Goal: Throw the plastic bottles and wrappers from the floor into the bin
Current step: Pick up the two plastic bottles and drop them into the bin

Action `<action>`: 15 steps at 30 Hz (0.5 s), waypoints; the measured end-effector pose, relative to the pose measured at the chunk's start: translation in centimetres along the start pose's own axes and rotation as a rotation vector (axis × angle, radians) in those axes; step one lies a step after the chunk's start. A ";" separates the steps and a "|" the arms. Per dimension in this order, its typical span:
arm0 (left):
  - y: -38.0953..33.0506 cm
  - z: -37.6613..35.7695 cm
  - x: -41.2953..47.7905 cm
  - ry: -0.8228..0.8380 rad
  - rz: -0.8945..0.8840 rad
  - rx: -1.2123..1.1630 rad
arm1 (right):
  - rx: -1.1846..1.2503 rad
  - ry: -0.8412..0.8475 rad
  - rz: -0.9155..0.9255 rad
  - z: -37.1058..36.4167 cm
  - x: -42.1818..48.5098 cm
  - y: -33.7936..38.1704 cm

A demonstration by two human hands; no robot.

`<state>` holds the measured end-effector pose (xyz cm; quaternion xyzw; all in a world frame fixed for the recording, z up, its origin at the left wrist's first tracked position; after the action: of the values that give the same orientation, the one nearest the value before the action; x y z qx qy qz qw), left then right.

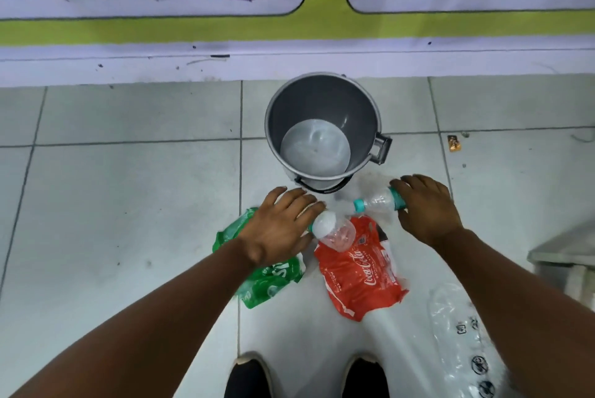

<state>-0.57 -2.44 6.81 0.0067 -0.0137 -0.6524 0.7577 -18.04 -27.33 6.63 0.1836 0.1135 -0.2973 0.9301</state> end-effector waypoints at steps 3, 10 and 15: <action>1.6 4.6 0.8 -0.116 0.190 -0.096 | 0.248 -0.137 -0.092 4.0 -2.2 0.8; 5.4 9.5 9.0 -0.316 0.537 -0.179 | 0.570 -0.336 -0.181 9.2 -2.2 1.9; 5.3 7.5 11.8 -0.154 0.663 -0.298 | 0.642 -0.395 -0.148 9.5 -1.7 1.9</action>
<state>6.22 -13.27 14.57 -0.1577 0.0232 -0.3649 0.9173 -17.30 -28.90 16.35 0.3958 -0.1538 -0.4137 0.8053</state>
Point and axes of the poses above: each hand's wrist, its own x-axis towards the middle knuckle, its own z-axis out of the back of the hand, y = z × x, the point moved 1 cm from there along x, towards the middle knuckle, and after that the axes turned 15 degrees about x, right-handed, at the moved point
